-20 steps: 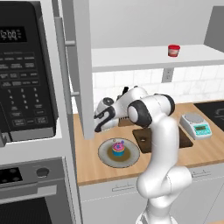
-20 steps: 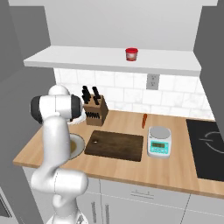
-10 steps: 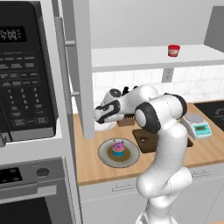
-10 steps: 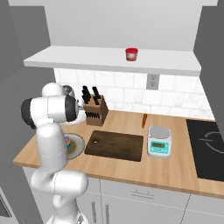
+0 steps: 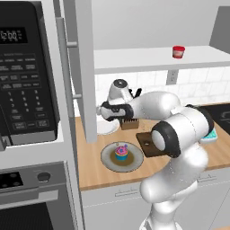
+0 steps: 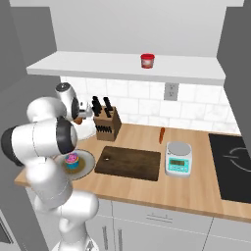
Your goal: From the different types of pastries on the counter, select a croissant and place it on the cutting board. Then retrieve a jar of jam from the cabinet and place it alongside the croissant on the cutting board.
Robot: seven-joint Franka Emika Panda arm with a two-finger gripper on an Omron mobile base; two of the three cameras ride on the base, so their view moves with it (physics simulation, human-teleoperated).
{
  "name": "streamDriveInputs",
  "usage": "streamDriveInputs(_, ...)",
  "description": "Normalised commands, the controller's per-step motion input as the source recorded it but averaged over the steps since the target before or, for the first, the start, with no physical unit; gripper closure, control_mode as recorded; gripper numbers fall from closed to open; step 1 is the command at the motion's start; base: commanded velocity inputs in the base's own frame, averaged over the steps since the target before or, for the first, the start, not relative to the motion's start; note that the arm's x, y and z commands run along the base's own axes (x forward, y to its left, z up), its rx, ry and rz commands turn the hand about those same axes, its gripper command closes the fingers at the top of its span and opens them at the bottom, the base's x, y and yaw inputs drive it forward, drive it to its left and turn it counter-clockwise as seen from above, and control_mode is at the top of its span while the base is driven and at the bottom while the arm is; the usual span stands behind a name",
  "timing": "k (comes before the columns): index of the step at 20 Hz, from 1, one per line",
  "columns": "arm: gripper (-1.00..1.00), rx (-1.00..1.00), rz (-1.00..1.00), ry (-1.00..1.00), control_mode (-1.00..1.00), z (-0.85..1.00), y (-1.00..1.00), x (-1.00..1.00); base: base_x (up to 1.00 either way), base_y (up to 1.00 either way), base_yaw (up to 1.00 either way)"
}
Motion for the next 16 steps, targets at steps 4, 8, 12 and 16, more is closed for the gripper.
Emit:
streamDriveInputs(4, 1.0, -0.12, -0.12, 0.01, -1.0, 0.18, -0.98, -0.67, 0.0, 0.0, 0.0)
streamDriveInputs(8, 1.0, -0.05, -0.1, 0.0, -1.0, 0.0, -1.0, -0.97, 0.0, 0.0, 0.0)
streamDriveInputs(12, 1.0, 0.0, -0.18, 0.0, -1.0, 0.0, -1.0, -0.87, 0.0, 0.0, 0.0)
streamDriveInputs(16, 1.0, 0.0, -0.11, -0.01, -1.0, -0.18, -1.0, -0.49, 0.0, 0.0, 0.0)
